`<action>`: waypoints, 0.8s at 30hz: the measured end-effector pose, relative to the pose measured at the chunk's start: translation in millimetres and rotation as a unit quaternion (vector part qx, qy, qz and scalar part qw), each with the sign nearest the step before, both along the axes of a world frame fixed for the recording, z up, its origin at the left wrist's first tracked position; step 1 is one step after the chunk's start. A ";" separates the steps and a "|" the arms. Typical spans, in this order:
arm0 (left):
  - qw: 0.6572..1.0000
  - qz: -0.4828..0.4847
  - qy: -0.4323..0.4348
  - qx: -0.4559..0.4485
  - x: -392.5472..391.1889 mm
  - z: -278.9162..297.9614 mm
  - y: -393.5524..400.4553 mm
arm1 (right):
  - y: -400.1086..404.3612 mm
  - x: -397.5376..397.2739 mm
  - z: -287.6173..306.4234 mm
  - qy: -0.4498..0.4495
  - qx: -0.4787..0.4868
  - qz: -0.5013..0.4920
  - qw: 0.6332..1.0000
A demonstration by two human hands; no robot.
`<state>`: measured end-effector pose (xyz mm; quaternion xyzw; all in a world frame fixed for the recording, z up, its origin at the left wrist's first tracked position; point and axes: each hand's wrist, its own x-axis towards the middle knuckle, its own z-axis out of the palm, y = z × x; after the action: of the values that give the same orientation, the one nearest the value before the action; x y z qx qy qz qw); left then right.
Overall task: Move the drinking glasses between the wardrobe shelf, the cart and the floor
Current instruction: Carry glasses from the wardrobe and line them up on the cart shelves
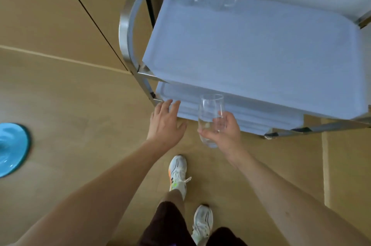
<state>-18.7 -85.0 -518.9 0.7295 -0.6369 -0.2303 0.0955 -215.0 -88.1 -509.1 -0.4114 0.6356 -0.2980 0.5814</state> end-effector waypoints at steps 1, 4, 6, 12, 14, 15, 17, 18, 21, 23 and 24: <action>1.000 -0.002 -0.003 -0.001 -3.3 -12.1 2.7 | 1.7 -3.5 -13.4 0.003 0.000 0.005 1.000; 1.000 -0.010 -0.008 -0.014 -10.3 -50.7 2.9 | -1.3 -11.1 -53.6 0.001 -0.005 0.012 1.000; 0.999 -0.013 -0.014 -0.027 -13.8 -77.5 -3.6 | -10.2 -13.6 -80.9 0.009 -0.018 0.013 1.000; 0.997 -0.032 -0.036 -0.066 -19.5 -145.4 -39.2 | -47.0 -18.0 -147.4 0.033 -0.081 -0.001 0.996; 0.995 -0.034 -0.044 -0.083 -20.9 -164.9 -53.3 | -63.0 -19.5 -164.2 0.031 -0.108 -0.001 0.994; 0.994 -0.038 -0.049 -0.095 -21.2 -173.5 -60.3 | -71.1 -19.4 -171.8 0.030 -0.123 -0.004 0.992; 0.991 -0.046 -0.058 -0.114 -20.4 -185.7 -74.6 | -86.9 -18.1 -182.3 0.028 -0.147 -0.006 0.989; 0.989 -0.048 -0.063 -0.126 -19.6 -192.3 -82.8 | -95.5 -17.1 -188.7 0.026 -0.163 -0.007 0.986; 0.983 -0.048 -0.071 -0.162 -17.8 -211.2 -107.8 | -120.7 -15.2 -204.9 0.032 -0.214 -0.005 0.976; 0.980 -0.051 -0.075 -0.179 -18.4 -223.3 -121.2 | -134.7 -14.2 -213.6 0.041 -0.242 -0.010 0.969; 0.978 -0.055 -0.079 -0.184 -19.1 -229.2 -127.1 | -140.4 -14.2 -218.7 0.043 -0.256 -0.018 0.966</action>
<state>-37.8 -212.1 -748.1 0.6790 -0.7133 -0.0551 0.1646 -229.2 -228.5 -727.9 -0.5474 0.5696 -0.4432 0.4236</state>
